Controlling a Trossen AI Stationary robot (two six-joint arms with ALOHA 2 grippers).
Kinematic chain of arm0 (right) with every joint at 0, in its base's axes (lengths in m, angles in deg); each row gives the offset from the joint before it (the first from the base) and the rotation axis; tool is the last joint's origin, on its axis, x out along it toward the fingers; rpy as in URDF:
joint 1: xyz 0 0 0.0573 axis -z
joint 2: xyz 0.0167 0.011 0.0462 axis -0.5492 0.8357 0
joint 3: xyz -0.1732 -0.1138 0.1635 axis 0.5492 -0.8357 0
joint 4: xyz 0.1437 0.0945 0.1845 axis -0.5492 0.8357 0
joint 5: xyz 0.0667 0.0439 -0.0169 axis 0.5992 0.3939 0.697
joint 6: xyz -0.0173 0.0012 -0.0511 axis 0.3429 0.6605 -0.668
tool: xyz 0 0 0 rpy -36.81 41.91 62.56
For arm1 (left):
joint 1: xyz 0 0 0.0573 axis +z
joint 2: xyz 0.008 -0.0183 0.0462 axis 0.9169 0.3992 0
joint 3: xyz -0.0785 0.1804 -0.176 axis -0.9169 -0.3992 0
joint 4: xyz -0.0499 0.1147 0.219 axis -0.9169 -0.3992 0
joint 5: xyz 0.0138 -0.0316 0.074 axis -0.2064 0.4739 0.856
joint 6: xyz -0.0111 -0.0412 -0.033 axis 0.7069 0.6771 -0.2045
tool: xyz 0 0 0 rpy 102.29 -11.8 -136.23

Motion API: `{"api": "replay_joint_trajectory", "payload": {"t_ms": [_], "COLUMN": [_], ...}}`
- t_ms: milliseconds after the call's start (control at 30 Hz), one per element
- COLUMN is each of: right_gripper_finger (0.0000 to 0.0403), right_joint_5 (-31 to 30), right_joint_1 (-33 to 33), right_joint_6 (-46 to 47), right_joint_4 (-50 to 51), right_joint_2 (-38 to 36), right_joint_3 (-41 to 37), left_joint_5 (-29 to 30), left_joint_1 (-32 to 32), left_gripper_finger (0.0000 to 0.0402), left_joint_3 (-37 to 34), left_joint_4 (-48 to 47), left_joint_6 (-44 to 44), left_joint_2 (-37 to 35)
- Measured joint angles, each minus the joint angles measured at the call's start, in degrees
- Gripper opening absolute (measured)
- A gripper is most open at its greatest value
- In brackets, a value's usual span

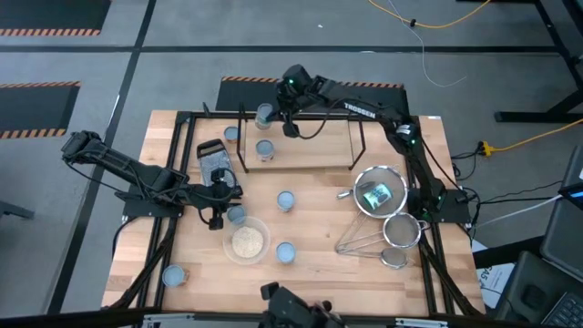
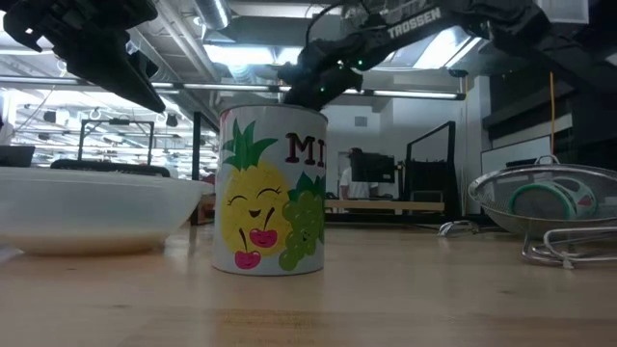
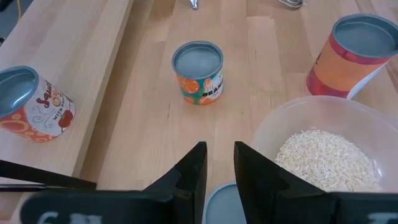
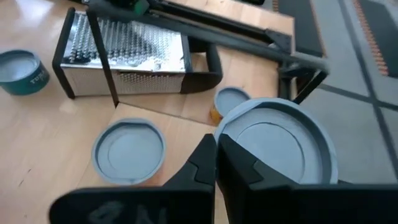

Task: Pick and place cans onto a shelf
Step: Put the green chicken soup can on the shelf

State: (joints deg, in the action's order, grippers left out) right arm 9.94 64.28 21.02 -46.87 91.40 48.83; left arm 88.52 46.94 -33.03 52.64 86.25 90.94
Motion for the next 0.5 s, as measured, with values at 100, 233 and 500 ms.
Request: {"api": "replay_joint_trajectory", "payload": {"t_ms": [100,233,500], "right_gripper_finger": [0.0009,0.0010,0.0010], "right_joint_5": [-0.03,-0.04,0.14], "right_joint_1": [0.00,0.00,0.00], "right_joint_6": [0.00,0.00,-0.02], "right_joint_4": [0.04,0.26,2.59], "right_joint_2": [1.26,2.86,3.94], "right_joint_3": [-0.02,-0.02,-0.02], "left_joint_5": [-0.02,0.00,0.00], "left_joint_1": [0.00,0.00,0.00], "left_gripper_finger": [0.0071,0.0073,0.0071], "left_joint_3": [0.00,0.00,0.00], "left_joint_4": [0.01,0.01,0.00], "left_joint_6": [0.00,0.00,0.00], "left_joint_2": [0.00,0.00,0.00]}}
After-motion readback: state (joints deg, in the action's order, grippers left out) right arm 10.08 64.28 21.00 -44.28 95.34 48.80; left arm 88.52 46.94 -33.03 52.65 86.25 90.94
